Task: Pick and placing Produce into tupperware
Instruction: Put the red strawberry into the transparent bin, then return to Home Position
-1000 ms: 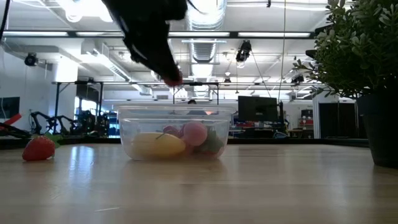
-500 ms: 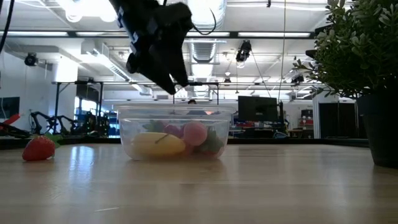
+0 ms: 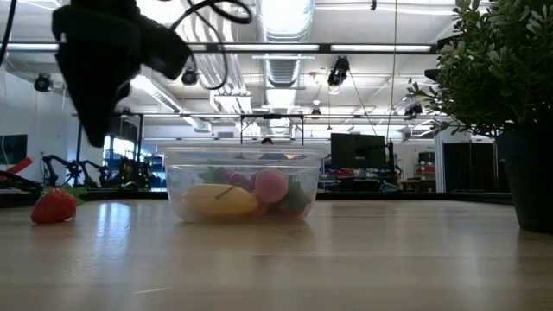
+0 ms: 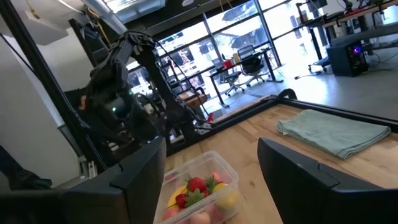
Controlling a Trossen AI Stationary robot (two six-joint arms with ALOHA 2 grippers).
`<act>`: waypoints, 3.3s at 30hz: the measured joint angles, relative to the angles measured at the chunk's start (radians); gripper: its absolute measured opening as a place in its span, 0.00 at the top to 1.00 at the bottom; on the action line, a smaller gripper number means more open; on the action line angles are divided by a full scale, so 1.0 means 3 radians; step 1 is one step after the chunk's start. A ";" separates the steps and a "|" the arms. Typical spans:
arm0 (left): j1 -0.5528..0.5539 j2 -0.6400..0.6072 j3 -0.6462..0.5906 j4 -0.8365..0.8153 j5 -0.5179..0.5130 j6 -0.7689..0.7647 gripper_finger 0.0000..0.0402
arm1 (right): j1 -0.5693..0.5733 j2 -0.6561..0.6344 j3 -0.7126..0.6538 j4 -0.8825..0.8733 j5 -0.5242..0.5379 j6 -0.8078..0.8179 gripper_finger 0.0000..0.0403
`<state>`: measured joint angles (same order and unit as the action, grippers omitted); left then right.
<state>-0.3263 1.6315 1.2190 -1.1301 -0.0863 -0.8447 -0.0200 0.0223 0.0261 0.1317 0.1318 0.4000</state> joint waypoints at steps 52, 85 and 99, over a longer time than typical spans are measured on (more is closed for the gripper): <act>-0.0004 -0.0295 -0.1029 0.1204 0.0346 -0.2369 0.67 | 0.0000 0.0000 0.0000 0.0000 0.0000 0.0000 0.39; 0.0479 -0.0686 -0.0503 0.2524 -0.0582 -0.0769 0.28 | 0.0000 0.0000 0.0000 0.0000 0.0001 0.0000 0.39; 0.0304 -0.1771 -0.0944 0.3948 -0.0878 0.1542 0.27 | 0.0000 0.0000 0.0000 0.0000 0.0000 0.0000 0.39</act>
<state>-0.2352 1.1002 0.9358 0.0543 -0.3496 -0.3821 -0.0200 0.0223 0.0261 0.1316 0.1318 0.4000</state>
